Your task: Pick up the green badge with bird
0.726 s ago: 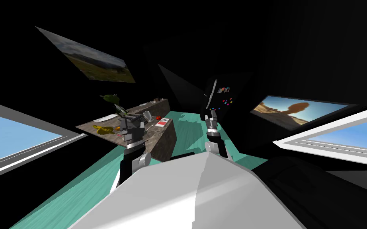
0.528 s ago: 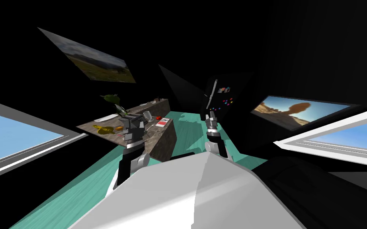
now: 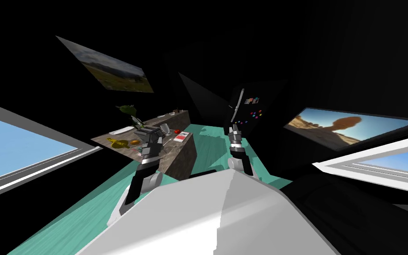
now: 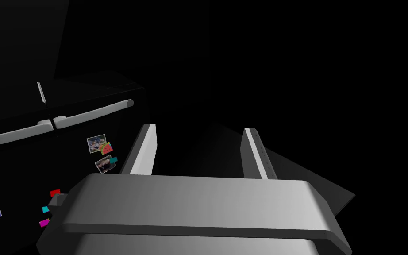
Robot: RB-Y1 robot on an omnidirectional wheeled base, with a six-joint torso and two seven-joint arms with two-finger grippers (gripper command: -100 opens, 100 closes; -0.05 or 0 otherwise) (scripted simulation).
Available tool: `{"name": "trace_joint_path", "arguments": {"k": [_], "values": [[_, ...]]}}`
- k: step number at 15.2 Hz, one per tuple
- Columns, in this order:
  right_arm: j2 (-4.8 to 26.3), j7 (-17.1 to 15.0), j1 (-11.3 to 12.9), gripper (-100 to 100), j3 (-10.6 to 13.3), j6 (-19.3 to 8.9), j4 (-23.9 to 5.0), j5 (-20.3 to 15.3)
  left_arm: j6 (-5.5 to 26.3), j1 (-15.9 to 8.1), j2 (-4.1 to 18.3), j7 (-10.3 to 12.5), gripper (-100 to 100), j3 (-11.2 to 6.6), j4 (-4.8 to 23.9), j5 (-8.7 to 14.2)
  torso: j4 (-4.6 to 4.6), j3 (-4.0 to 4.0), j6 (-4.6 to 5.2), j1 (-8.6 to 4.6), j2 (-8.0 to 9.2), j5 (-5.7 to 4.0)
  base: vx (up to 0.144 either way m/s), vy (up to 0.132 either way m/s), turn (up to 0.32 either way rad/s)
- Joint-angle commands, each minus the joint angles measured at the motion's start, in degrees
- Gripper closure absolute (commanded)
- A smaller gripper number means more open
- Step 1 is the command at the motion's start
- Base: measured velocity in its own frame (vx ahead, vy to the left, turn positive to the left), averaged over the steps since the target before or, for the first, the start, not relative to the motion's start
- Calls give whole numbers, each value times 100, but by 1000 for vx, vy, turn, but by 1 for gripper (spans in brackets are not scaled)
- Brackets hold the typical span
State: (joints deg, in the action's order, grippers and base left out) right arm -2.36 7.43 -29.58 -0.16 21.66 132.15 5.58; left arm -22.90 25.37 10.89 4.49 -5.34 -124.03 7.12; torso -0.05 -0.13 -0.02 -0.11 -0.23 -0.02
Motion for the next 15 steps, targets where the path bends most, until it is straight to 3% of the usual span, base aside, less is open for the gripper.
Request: {"name": "trace_joint_path", "arguments": {"k": [1, 7, 15], "values": [[0, 0, 0, 0, 0, 0, 0, 0, 169, -13, 124, 54, -100, -39, 185, 84, 0, 0, 0, 0, 0, 0, 74, -37, 113], [0, 0, 0, 0, 0, 0, 0, 0, 576, -69, 175, 180, -100, -157, 633, 302, -2, -5, 1, -4, -9, -1, 69, -40, 83], [0, 0, 0, 0, 0, 0, 0, 0, 1068, -137, 12, 333, -100, -308, 1179, 567, 0, -1, 1, 0, -1, 0, 56, -33, 78]]}}
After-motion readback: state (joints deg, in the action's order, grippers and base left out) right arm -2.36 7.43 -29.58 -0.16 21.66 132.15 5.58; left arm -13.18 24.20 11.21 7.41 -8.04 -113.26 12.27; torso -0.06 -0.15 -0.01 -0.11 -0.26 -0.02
